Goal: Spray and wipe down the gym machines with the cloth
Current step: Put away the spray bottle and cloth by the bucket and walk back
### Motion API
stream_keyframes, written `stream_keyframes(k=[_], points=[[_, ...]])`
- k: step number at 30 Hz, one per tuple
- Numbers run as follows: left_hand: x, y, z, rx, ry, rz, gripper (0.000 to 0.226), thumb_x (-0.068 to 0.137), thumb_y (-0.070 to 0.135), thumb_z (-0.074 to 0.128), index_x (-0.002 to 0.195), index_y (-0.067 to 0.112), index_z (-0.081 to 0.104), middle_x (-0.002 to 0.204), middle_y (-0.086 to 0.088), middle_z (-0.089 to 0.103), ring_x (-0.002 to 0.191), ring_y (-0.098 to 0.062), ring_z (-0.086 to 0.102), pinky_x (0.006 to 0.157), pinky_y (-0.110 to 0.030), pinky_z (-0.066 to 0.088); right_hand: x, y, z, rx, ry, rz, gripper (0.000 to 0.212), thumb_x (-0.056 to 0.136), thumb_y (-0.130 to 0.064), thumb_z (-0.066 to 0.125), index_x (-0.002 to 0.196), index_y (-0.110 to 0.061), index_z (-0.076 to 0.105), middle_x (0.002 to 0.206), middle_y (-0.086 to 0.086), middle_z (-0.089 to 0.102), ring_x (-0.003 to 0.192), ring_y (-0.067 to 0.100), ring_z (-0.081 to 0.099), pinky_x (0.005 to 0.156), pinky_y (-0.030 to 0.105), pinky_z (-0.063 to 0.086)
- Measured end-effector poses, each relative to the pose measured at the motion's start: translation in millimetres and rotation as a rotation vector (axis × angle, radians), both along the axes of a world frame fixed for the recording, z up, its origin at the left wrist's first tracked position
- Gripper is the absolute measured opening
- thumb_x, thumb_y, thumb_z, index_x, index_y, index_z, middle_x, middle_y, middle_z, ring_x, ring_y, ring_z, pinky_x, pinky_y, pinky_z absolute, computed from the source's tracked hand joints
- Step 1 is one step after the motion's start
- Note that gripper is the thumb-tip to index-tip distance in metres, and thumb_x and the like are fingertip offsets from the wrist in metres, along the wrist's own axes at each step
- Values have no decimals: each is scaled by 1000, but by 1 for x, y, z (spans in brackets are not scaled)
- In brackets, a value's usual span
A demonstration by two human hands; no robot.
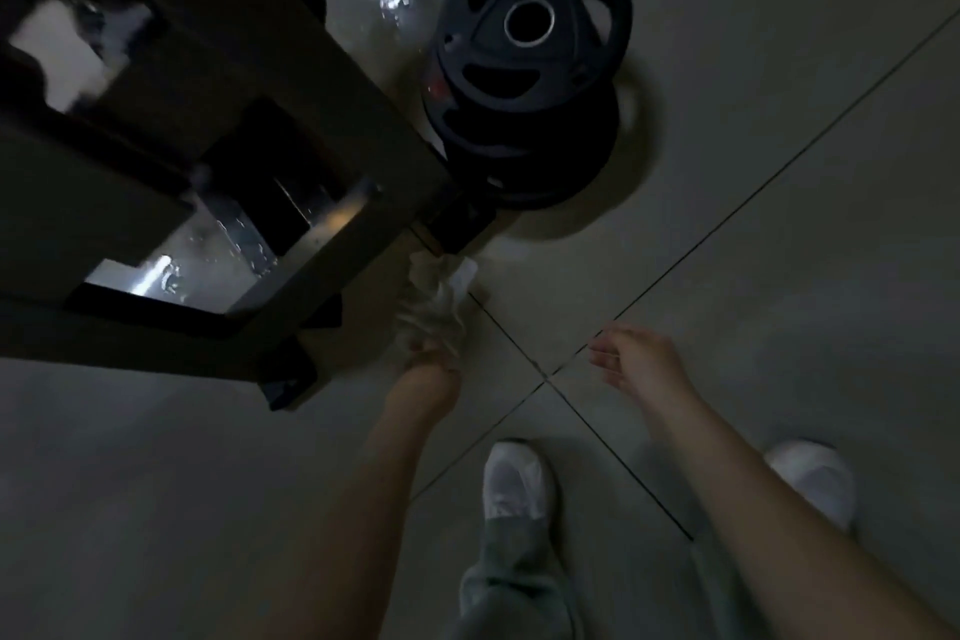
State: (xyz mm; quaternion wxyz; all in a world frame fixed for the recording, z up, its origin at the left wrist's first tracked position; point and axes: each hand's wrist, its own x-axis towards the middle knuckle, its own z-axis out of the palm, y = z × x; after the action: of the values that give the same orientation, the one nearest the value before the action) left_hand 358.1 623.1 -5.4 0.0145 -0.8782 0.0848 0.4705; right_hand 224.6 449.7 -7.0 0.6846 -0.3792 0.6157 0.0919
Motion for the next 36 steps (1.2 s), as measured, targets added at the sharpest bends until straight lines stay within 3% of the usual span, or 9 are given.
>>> stream_keyframes(k=[2,6,10,14,20,24,28,31,36], points=[[8,-5,-29,-91,-60,129,45,103,18,33,145,2,31,153,-18,29,138,-30,32,111,-34,25,0,-4,-24,-30,24,67,18,94,-5,45,106,-9,57,76,6,60,55,8,56,52,20,40],[24,1,-89,-119,-274,161,55,96,50,32,143,21,38,144,-15,42,127,-37,44,105,-47,37,10,-20,-55,-139,16,179,19,96,-9,45,110,-7,58,93,9,62,64,10,56,52,16,41],[30,-2,-119,-126,-428,-31,62,90,53,37,147,30,28,154,-10,25,140,-34,27,108,-50,31,35,-36,-76,-214,-27,202,16,97,-13,43,102,-12,58,84,4,62,64,10,56,55,19,38],[22,-5,-137,-236,-366,29,60,93,36,52,146,42,25,157,-7,14,141,-34,22,108,-51,32,52,-50,-86,-235,-69,256,13,97,-13,43,97,-15,56,80,0,61,66,10,58,57,20,39],[19,-7,-147,-256,-499,49,31,90,2,50,119,2,59,125,-24,52,114,-42,50,91,-43,44,47,-56,-88,-229,-81,294,14,96,-11,43,99,-16,56,88,4,63,66,8,57,55,18,38],[22,-10,-131,-247,-409,186,26,89,1,48,110,-2,64,114,-26,60,107,-42,57,87,-42,47,30,-55,-83,-218,-72,257,14,95,-8,42,97,-14,55,90,7,63,65,10,56,53,19,37],[19,-21,-100,-170,-362,76,22,92,6,52,106,-2,67,111,-27,63,103,-40,59,78,-36,44,-1,-52,-67,-191,-35,180,15,94,-6,44,99,-13,57,87,7,63,63,10,57,46,8,39],[14,-34,-65,-164,-304,25,20,93,8,49,102,2,66,108,-22,63,100,-36,60,78,-37,46,-32,-51,-39,-199,4,81,17,94,-4,44,101,-7,59,78,5,62,62,10,56,52,13,41],[-5,-72,15,-317,-295,-106,33,85,-2,48,57,12,37,65,-8,44,67,-26,47,51,-31,27,-72,-69,34,-177,65,-147,24,93,-1,42,79,-15,57,74,3,62,49,0,59,59,21,41]])
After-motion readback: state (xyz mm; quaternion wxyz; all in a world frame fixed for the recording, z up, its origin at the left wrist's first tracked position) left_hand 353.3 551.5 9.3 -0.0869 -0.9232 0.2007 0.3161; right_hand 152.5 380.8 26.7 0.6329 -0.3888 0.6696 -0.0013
